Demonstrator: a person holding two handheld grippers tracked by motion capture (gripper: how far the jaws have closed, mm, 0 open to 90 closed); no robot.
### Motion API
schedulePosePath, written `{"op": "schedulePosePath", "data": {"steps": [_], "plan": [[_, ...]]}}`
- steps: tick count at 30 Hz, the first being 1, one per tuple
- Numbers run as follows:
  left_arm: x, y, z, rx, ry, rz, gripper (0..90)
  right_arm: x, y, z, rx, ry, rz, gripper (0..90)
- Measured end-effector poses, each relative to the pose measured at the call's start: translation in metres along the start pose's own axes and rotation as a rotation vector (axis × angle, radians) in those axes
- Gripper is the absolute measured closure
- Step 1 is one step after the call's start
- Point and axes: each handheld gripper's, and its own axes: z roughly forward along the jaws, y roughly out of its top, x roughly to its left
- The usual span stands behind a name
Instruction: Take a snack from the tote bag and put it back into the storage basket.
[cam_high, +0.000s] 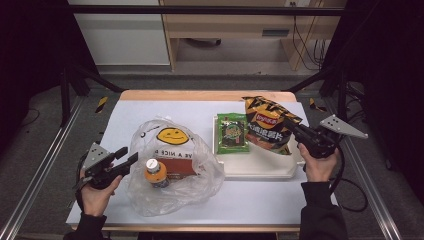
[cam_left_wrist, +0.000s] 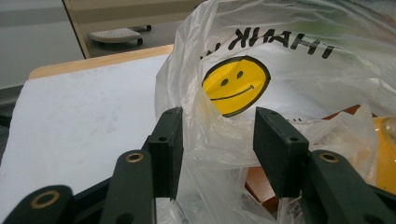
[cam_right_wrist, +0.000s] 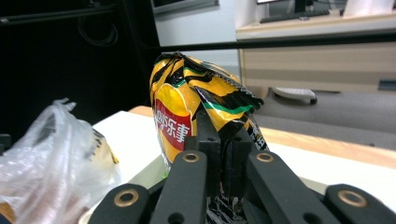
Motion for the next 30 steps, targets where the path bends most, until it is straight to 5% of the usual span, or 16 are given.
{"op": "schedulePosePath", "data": {"steps": [20, 24, 30], "plan": [[0.002, -0.001, 0.0, -0.001, 0.008, -0.006, 51.6, -0.034, -0.027, 0.018, 0.085, -0.059, 0.082, 86.8], [0.003, -0.001, 0.0, 0.0, 0.009, -0.009, 51.6, -0.042, -0.03, 0.022, 0.098, -0.095, 0.102, 84.5], [0.003, -0.001, 0.0, 0.001, 0.009, -0.009, 51.6, -0.048, -0.031, 0.033, 0.1, -0.19, 0.063, 78.6]]}}
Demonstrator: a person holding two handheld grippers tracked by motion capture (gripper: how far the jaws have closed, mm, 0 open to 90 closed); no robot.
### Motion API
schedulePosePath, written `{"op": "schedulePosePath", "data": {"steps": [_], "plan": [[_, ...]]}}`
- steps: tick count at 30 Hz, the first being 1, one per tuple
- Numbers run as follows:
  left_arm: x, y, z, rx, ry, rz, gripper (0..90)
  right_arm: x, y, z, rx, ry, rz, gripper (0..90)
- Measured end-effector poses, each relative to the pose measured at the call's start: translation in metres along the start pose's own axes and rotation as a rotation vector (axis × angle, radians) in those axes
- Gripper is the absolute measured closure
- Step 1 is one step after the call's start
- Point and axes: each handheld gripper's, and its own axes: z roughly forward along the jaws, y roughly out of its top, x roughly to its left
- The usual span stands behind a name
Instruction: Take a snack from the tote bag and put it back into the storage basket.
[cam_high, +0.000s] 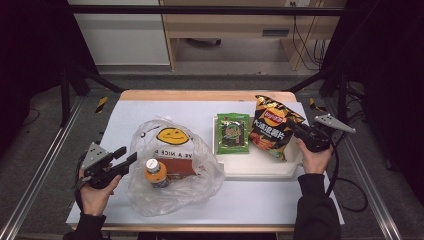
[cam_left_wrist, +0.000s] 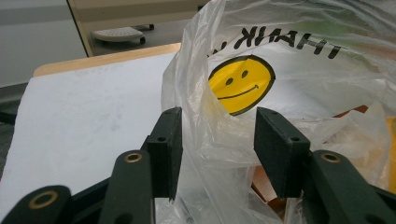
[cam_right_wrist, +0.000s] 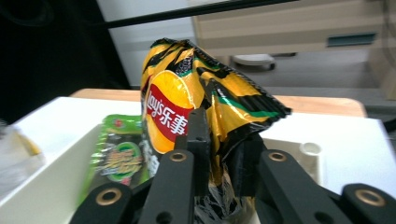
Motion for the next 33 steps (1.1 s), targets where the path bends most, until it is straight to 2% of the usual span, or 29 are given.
{"op": "schedulePosePath", "data": {"steps": [3, 8, 13, 16, 18, 21, 22, 24, 26, 29, 31, 33], "plan": [[0.0, 0.0, 0.0, 0.001, 0.0, -0.001, 51.5, 0.0, 0.001, 0.007, 0.0, -0.058, -0.036, 72.3], [0.001, -0.001, 0.0, 0.003, 0.0, -0.002, 51.4, -0.004, -0.002, 0.015, 0.004, -0.137, -0.066, 58.4], [0.001, -0.001, 0.001, 0.003, -0.002, -0.002, 51.4, -0.001, -0.002, 0.014, 0.017, -0.182, -0.088, 38.8], [0.0, 0.0, 0.0, 0.001, -0.002, -0.001, 51.3, 0.002, -0.002, 0.01, 0.03, -0.205, -0.104, 30.7], [0.0, 0.0, 0.0, 0.001, -0.002, -0.001, 51.3, 0.003, -0.002, 0.005, 0.043, -0.211, -0.091, 27.6], [0.0, 0.0, 0.001, 0.003, -0.003, 0.0, 51.3, 0.008, -0.009, -0.005, 0.017, -0.218, -0.079, 29.0], [0.0, -0.001, 0.001, 0.004, -0.002, 0.0, 51.3, 0.009, -0.011, -0.006, 0.024, -0.221, -0.077, 29.9], [0.0, -0.001, 0.001, 0.007, -0.003, 0.003, 51.3, 0.012, -0.017, -0.007, 0.048, -0.231, -0.09, 38.0], [-0.001, -0.001, 0.001, 0.007, -0.003, 0.004, 51.3, 0.014, -0.022, -0.005, 0.064, -0.215, -0.079, 41.7], [0.0, -0.001, 0.001, 0.006, -0.002, 0.002, 51.3, 0.019, -0.027, 0.003, 0.123, -0.216, -0.082, 45.6], [0.0, -0.001, 0.001, 0.007, -0.002, 0.002, 51.3, 0.021, -0.028, 0.008, 0.141, -0.232, -0.104, 52.3], [0.001, -0.001, 0.001, 0.006, -0.002, 0.001, 51.3, 0.02, -0.025, 0.011, 0.152, -0.26, -0.113, 66.9]]}}
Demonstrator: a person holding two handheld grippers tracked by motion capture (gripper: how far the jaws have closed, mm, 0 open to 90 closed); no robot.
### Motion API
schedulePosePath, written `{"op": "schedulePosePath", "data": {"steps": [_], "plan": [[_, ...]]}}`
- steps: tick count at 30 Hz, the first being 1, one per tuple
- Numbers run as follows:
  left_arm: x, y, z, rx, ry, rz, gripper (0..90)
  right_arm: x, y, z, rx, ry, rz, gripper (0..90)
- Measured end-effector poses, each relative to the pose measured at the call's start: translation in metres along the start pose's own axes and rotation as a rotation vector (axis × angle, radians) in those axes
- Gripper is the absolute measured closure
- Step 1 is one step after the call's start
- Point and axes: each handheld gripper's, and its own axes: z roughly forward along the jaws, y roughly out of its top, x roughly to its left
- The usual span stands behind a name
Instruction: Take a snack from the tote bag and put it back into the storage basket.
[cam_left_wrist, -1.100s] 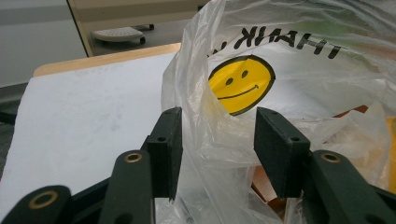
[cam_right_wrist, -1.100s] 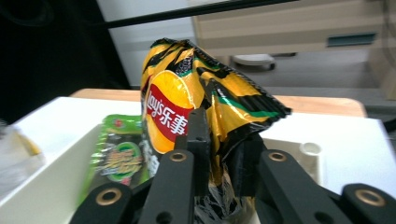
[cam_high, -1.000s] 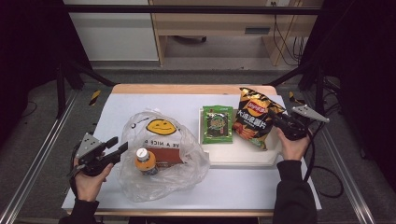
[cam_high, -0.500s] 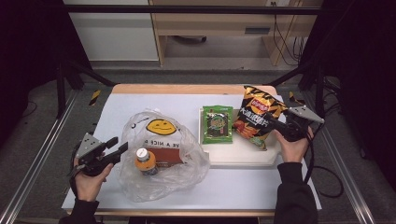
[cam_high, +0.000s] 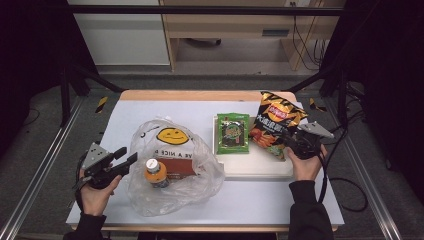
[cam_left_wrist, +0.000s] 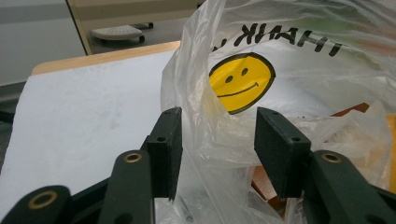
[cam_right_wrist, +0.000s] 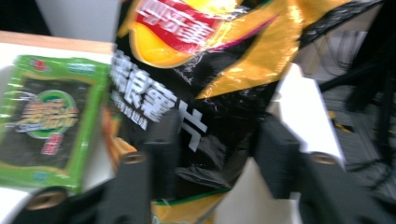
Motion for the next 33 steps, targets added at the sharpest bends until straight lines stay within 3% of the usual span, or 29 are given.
{"op": "schedulePosePath", "data": {"steps": [5, 10, 12, 14, 19, 23, 26, 33], "plan": [[0.0, 0.0, 0.0, 0.002, 0.001, 0.0, 51.2, -0.011, 0.006, 0.006, 0.019, -0.027, 0.013, 73.8], [0.0, -0.001, 0.001, 0.004, -0.002, 0.0, 51.2, -0.015, 0.012, 0.011, 0.024, -0.089, -0.026, 73.3], [0.0, -0.001, 0.001, 0.007, -0.003, 0.004, 51.2, -0.018, 0.012, 0.012, 0.014, -0.092, -0.026, 67.4], [0.0, -0.001, 0.001, 0.006, -0.004, 0.003, 51.2, -0.02, 0.012, 0.011, -0.005, -0.061, -0.015, 58.3], [0.0, 0.0, 0.001, 0.002, -0.003, 0.001, 51.2, -0.014, 0.008, -0.006, -0.049, -0.03, 0.004, 46.2], [-0.001, 0.0, 0.0, 0.002, -0.003, 0.003, 51.3, 0.001, -0.001, -0.008, -0.012, 0.009, -0.007, 35.4], [-0.001, 0.0, 0.0, 0.002, -0.002, 0.004, 51.2, 0.01, -0.005, 0.001, 0.063, 0.022, -0.019, 25.5], [0.001, 0.0, -0.001, 0.001, -0.001, 0.002, 51.2, 0.018, -0.01, 0.019, 0.112, 0.001, -0.03, 25.7]]}}
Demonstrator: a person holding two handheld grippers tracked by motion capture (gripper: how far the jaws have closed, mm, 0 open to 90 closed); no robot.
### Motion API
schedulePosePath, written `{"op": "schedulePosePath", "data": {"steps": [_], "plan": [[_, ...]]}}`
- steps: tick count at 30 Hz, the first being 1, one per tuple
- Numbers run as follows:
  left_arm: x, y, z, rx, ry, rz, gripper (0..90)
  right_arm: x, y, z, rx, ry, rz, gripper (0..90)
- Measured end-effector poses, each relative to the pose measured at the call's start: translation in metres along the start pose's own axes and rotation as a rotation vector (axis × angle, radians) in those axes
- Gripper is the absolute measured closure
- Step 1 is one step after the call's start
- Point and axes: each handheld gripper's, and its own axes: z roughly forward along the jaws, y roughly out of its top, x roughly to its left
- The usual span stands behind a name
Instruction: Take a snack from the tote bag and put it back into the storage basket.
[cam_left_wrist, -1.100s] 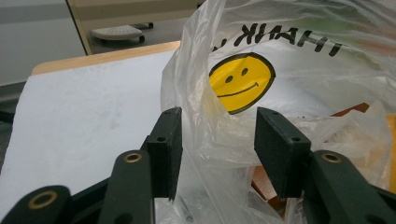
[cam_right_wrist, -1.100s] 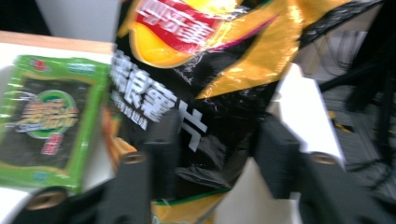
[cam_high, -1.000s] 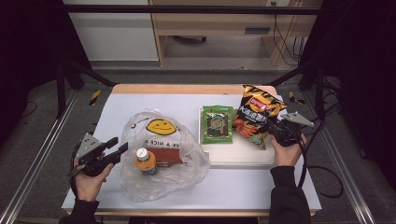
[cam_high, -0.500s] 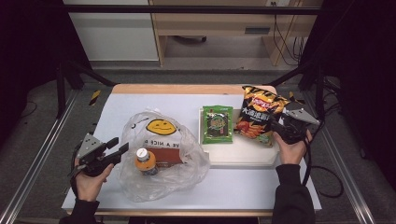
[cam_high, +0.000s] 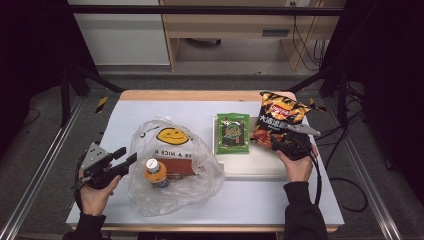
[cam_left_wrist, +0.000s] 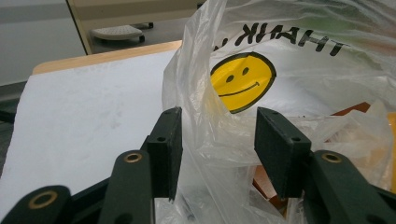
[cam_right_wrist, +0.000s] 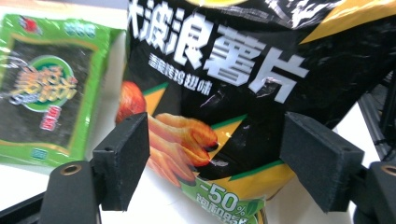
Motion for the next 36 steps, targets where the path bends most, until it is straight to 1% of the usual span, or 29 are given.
{"op": "schedulePosePath", "data": {"steps": [3, 5, 6, 7, 9, 12, 13, 14, 16, 18, 19, 20, 21, 22, 23, 26, 27, 28, 29, 30, 31, 33, 34, 35, 36], "plan": [[0.0, 0.0, 0.0, -0.002, 0.0, -0.001, 51.2, -0.002, 0.0, 0.002, 0.005, -0.028, -0.017, 30.7], [0.0, 0.0, 0.0, 0.001, 0.0, 0.001, 51.2, -0.007, 0.001, 0.002, 0.014, -0.052, -0.024, 31.6], [-0.001, 0.0, 0.0, -0.001, -0.001, -0.002, 51.2, -0.009, 0.002, 0.002, 0.011, -0.055, -0.022, 31.6], [-0.001, 0.0, 0.0, -0.001, 0.0, -0.002, 51.2, -0.012, 0.002, 0.002, 0.007, -0.056, -0.013, 31.4], [-0.001, 0.0, 0.001, 0.002, 0.0, -0.002, 51.2, -0.014, 0.002, 0.002, 0.004, -0.063, 0.001, 29.3], [-0.001, -0.001, 0.002, 0.004, 0.0, -0.001, 51.2, -0.012, 0.001, 0.003, 0.018, -0.076, 0.003, 24.0], [-0.001, -0.001, 0.002, 0.004, -0.001, -0.001, 51.2, -0.012, 0.001, 0.004, 0.017, -0.074, -0.012, 23.0], [-0.001, -0.001, 0.001, 0.003, -0.001, -0.001, 51.2, -0.011, 0.002, 0.005, 0.018, -0.071, -0.014, 23.2], [-0.001, 0.0, 0.001, 0.002, -0.001, -0.001, 51.2, -0.01, 0.003, 0.008, 0.018, -0.044, -0.001, 22.2], [0.0, 0.0, 0.001, 0.0, 0.0, -0.002, 51.2, -0.01, 0.006, 0.01, 0.039, -0.035, -0.004, 21.1], [0.0, 0.0, 0.001, 0.001, 0.0, -0.002, 51.2, -0.01, 0.009, 0.011, 0.051, -0.027, -0.018, 21.1], [0.0, -0.001, 0.001, 0.002, 0.0, -0.003, 51.2, -0.01, 0.01, 0.011, 0.051, -0.023, -0.037, 21.2], [0.0, -0.001, 0.001, 0.002, 0.0, -0.003, 51.2, -0.009, 0.012, 0.011, 0.057, -0.019, -0.033, 21.4], [0.0, -0.001, 0.001, 0.002, 0.0, -0.001, 51.2, -0.009, 0.013, 0.011, 0.052, -0.015, -0.042, 21.5], [0.0, 0.0, 0.001, 0.0, -0.002, -0.002, 51.2, -0.008, 0.013, 0.011, 0.048, -0.005, -0.037, 21.5], [0.0, 0.0, 0.0, -0.001, -0.001, -0.002, 51.2, -0.006, 0.01, 0.007, 0.034, -0.003, -0.054, 22.8], [0.0, 0.0, 0.0, 0.001, -0.001, -0.001, 51.2, -0.005, 0.009, 0.004, 0.023, 0.002, -0.046, 23.5], [0.0, 0.0, 0.0, 0.0, -0.001, -0.002, 51.2, -0.004, 0.006, 0.001, -0.007, 0.006, -0.034, 26.1], [0.0, 0.0, 0.0, 0.0, -0.001, -0.001, 51.2, -0.002, 0.002, -0.003, -0.028, 0.015, -0.014, 26.8], [0.0, 0.0, 0.0, 0.0, 0.0, 0.0, 51.2, -0.001, 0.001, -0.004, -0.02, 0.017, -0.007, 24.9], [0.0, 0.0, 0.0, -0.001, 0.0, -0.001, 51.2, 0.001, -0.003, -0.005, -0.01, 0.011, -0.012, 23.7], [-0.001, 0.0, 0.0, 0.0, 0.001, 0.004, 51.2, 0.004, -0.01, -0.005, 0.005, 0.003, -0.001, 21.5], [-0.001, 0.0, 0.0, -0.002, 0.001, 0.005, 51.2, 0.007, -0.012, -0.002, 0.051, 0.005, -0.003, 17.9], [-0.001, 0.0, 0.0, -0.002, 0.001, 0.004, 51.2, 0.008, -0.013, 0.001, 0.095, -0.005, -0.004, 15.5], [-0.001, 0.0, 0.0, -0.001, 0.002, 0.002, 51.2, 0.009, -0.013, 0.002, 0.116, -0.009, 0.001, 15.2]]}}
